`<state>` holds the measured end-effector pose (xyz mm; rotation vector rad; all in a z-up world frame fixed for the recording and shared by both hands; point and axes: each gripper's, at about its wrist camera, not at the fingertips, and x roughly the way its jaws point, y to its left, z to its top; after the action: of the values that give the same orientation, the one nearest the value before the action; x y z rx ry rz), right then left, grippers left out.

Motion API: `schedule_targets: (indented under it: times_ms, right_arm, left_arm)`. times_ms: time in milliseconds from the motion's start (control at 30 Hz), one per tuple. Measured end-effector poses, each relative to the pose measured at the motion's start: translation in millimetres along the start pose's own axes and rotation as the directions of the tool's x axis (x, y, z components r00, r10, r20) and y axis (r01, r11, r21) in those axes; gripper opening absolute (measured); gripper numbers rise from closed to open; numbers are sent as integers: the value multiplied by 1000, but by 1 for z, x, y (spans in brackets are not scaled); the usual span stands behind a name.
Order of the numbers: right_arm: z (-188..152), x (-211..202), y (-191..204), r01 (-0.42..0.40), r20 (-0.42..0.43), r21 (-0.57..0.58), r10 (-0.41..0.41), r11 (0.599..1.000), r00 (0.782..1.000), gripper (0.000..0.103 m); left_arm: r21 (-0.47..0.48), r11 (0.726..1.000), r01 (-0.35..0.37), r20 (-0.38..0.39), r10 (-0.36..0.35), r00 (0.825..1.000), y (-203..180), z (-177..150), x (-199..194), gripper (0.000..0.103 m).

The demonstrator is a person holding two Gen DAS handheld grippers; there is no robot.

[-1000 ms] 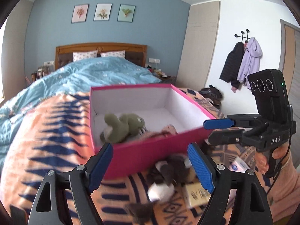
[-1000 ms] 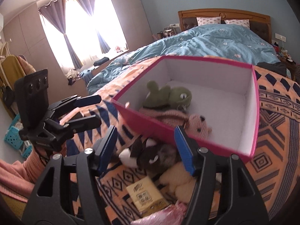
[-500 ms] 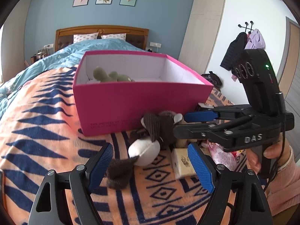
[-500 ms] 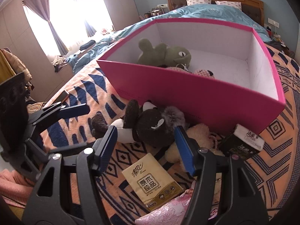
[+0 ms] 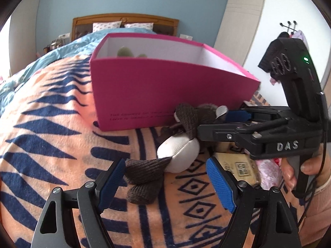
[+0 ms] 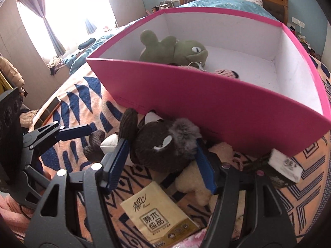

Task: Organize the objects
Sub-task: 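Grasp the dark brown plush dog with the left gripper and lift it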

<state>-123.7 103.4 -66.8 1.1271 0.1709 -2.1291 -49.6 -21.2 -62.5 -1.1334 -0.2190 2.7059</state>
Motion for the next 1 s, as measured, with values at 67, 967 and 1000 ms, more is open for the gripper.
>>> schedule_targets:
  times_ms: [67,967,1000]
  right_arm:
    - [0,2,0,1,1,-3,-1,1000,1000,68]
    - [-9,-26,-7,-116,69,81,110,990,992,56]
    - [-9,-25,-8,-118,58,84,113,989,992,56]
  left_arm:
    - [-12,1000,-7,-12,7,1000,4,0,3,75]
    - [0,1000,-8,30,8,1000,-15,-5,-31,57]
    - [-6,1000,-7,24,7,1000,-13,-4,-29,56]
